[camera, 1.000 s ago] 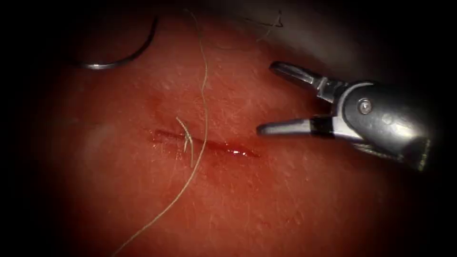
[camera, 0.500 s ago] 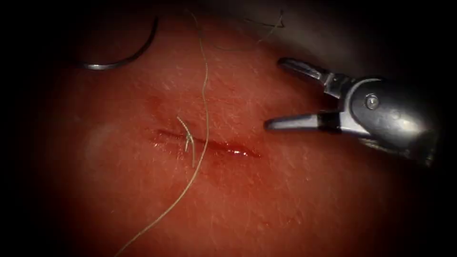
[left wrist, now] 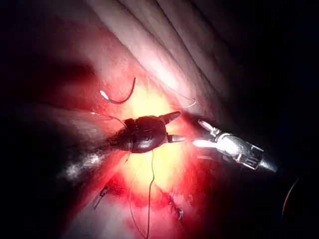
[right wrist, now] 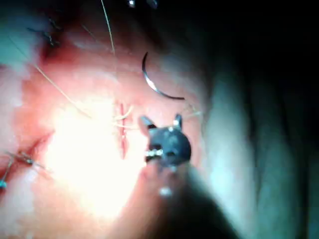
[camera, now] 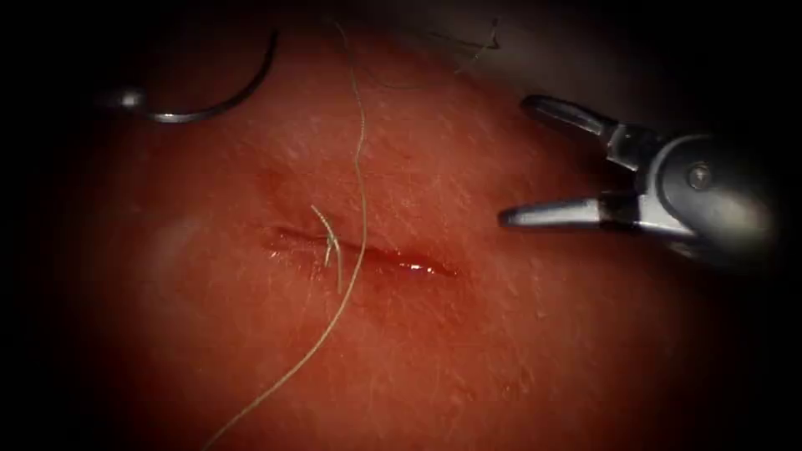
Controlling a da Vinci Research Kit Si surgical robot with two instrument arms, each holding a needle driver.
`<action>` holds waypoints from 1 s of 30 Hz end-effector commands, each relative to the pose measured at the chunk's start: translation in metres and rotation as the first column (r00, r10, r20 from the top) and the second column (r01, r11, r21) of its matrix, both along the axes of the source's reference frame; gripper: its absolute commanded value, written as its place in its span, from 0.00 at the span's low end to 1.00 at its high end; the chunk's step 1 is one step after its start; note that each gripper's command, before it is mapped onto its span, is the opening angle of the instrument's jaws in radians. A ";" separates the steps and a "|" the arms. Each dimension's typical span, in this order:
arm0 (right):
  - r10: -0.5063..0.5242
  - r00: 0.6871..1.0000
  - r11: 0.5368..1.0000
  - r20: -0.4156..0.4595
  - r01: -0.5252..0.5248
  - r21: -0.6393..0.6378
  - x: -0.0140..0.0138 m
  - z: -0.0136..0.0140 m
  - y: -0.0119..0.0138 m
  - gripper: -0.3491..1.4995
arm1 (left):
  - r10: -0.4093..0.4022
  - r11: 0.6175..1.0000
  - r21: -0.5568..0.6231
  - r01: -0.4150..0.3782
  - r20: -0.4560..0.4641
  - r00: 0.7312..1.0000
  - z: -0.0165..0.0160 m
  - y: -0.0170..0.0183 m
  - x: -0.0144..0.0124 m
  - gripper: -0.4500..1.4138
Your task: Wound Closure
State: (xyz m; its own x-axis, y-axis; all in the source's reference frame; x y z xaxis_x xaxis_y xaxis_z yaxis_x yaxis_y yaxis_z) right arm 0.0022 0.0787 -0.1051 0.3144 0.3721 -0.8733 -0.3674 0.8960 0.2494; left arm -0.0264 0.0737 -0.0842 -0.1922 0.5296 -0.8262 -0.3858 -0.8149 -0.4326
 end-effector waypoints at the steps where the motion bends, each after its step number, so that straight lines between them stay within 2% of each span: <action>1: 0.000 1.000 1.000 -0.001 0.000 -0.004 0.0008 0.0005 0.0002 0.99 | 0.010 1.000 -0.001 -0.010 0.007 1.000 0.0006 -0.0005 -0.0008 0.60; 4: -0.004 1.000 1.000 0.000 0.004 -0.003 0.0009 0.0007 0.0001 0.99 | 0.036 0.999 -0.004 -0.036 0.021 0.999 0.0013 -0.0009 -0.0022 0.60; 8: -0.010 1.000 1.000 0.007 0.010 -0.003 0.0010 0.0009 -0.0001 0.99 | 0.130 0.991 0.006 -0.130 -0.002 0.991 0.0042 -0.0021 -0.0041 0.58; 11: -0.013 1.000 1.000 0.011 0.013 -0.002 0.0010 0.0010 -0.0002 0.99 | 0.118 0.993 -0.021 -0.119 -0.039 0.992 0.0062 -0.0023 -0.0043 0.57; 14: -0.013 1.000 1.000 0.012 0.013 -0.003 0.0010 0.0010 -0.0003 0.99 | 0.112 0.994 -0.002 -0.113 -0.101 0.989 0.0082 -0.0022 -0.0036 0.58; 16: -0.014 1.000 1.000 0.010 0.014 -0.003 0.0011 0.0011 -0.0003 0.99 | 0.128 0.992 0.033 -0.124 -0.182 0.975 0.0096 -0.0022 -0.0025 0.59; 18: -0.016 1.000 1.000 0.009 0.016 -0.003 0.0012 0.0011 -0.0003 0.99 | 0.135 0.990 0.064 -0.124 -0.219 0.966 0.0104 -0.0023 -0.0019 0.60; 23: -0.019 1.000 1.000 0.010 0.019 -0.003 0.0015 0.0012 -0.0005 0.99 | 0.106 0.993 0.074 -0.090 -0.261 0.960 0.0110 -0.0017 -0.0001 0.61; 30: -0.022 1.000 1.000 0.007 0.022 -0.003 0.0020 0.0012 -0.0007 0.99 | 0.138 0.988 0.126 -0.094 -0.401 0.906 0.0135 -0.0013 0.0010 0.66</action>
State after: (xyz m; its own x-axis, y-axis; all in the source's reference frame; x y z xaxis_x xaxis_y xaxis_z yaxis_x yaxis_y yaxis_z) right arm 0.0036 0.0776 -0.1042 0.3304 0.3650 -0.8704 -0.3508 0.9036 0.2458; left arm -0.0249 0.0726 -0.0704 -0.5883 0.5590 -0.5843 -0.4569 -0.8260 -0.3303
